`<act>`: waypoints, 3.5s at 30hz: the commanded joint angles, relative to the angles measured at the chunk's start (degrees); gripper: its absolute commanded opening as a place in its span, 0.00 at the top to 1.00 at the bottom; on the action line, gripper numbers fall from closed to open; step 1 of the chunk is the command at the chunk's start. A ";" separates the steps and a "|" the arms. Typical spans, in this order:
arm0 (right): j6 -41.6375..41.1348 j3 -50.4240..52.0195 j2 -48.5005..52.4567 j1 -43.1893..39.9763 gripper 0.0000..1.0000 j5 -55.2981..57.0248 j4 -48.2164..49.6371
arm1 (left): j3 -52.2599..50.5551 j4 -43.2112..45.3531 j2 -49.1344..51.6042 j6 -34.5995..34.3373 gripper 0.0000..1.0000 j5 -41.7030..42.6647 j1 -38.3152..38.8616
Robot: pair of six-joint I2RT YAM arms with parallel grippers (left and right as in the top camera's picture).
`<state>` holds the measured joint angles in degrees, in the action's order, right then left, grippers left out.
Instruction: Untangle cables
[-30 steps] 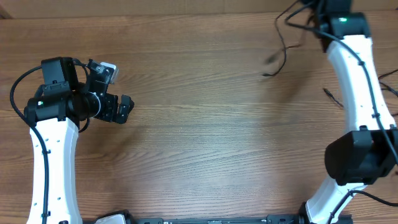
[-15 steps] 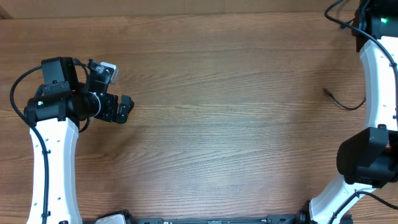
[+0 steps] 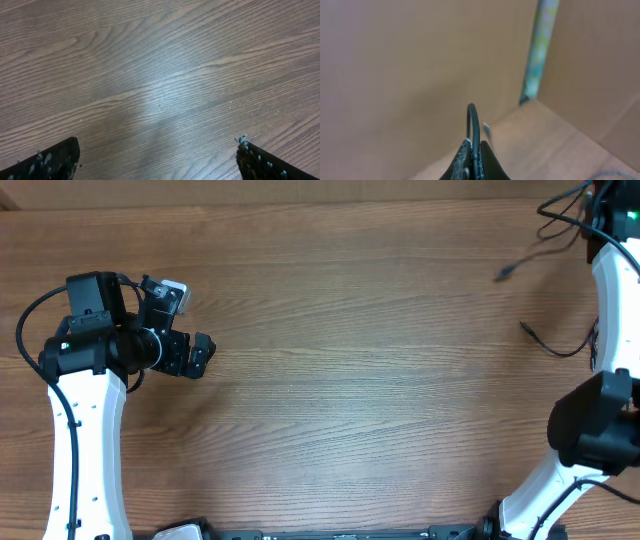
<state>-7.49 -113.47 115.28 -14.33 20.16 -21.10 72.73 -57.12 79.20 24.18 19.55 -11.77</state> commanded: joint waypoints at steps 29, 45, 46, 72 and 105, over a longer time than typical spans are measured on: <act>0.11 -1.25 15.74 -7.56 0.96 0.24 -10.14 | 0.15 0.20 0.26 0.68 0.00 0.85 -0.20; 0.31 -1.25 18.43 -7.61 0.28 -2.27 -10.12 | 0.15 0.20 0.26 0.68 0.00 0.85 -0.20; 0.31 -1.25 18.43 -7.61 0.21 -2.27 -10.16 | 0.15 0.20 0.26 0.68 0.00 0.85 -0.20; 3.48 -1.38 0.33 -7.50 0.00 -21.79 -14.75 | 0.15 0.20 0.26 0.68 0.00 0.85 -0.20; 2.82 -1.36 -33.05 3.78 0.00 -24.35 -48.92 | 0.15 0.20 0.26 0.68 0.00 0.85 -0.20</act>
<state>-4.45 -113.49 84.47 -12.67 -2.79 -68.49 72.73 -57.12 79.20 24.18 19.55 -11.77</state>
